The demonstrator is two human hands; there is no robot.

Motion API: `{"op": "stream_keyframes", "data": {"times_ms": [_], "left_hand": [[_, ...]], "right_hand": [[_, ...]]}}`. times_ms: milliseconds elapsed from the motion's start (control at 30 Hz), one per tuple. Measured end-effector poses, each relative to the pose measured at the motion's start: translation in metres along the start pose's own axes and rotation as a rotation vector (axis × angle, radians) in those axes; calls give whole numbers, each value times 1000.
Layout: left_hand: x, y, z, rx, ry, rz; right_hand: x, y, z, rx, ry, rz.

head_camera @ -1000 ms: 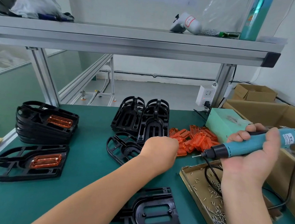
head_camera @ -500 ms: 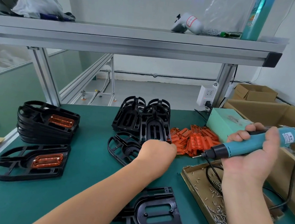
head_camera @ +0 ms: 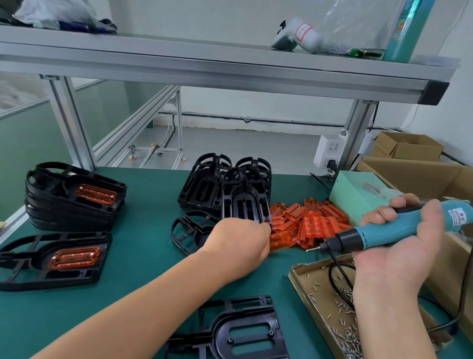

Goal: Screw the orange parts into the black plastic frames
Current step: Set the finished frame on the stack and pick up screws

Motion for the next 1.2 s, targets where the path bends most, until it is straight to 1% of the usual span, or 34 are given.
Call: {"op": "stream_keyframes", "data": {"times_ms": [100, 267, 367, 500, 600, 733, 800, 1033, 1200], "left_hand": [[15, -8, -4, 133, -44, 21], [54, -19, -16, 583, -200, -6], [82, -27, -25, 797, -263, 10], [116, -35, -28, 920, -306, -33], [134, -36, -15, 891, -296, -87], [144, -40, -2, 600, -173, -98], [147, -42, -1, 535, -134, -92], [150, -39, 2, 502, -138, -37], [149, -39, 5, 490, -169, -52]], "right_hand": [[1, 0, 0, 3, 6, -3], [2, 1, 0, 8, 10, -7], [3, 4, 1, 19, 16, -21], [6, 8, 2, 33, 26, -38], [11, 12, 6, 35, 40, -66], [19, 20, 13, 51, 69, -121], [23, 24, 18, 68, 81, -145], [42, 39, 33, 136, 140, -291], [53, 43, 43, 184, 166, -328]]}}
Point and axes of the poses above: each hand's wrist, its own x-axis away from the middle knuckle, its own y-axis out of the palm, z = x × y, the point moved 3 cm from there along -x, towards the middle knuckle, and after that the axes turned 6 degrees about y, right-handed, at the moved point
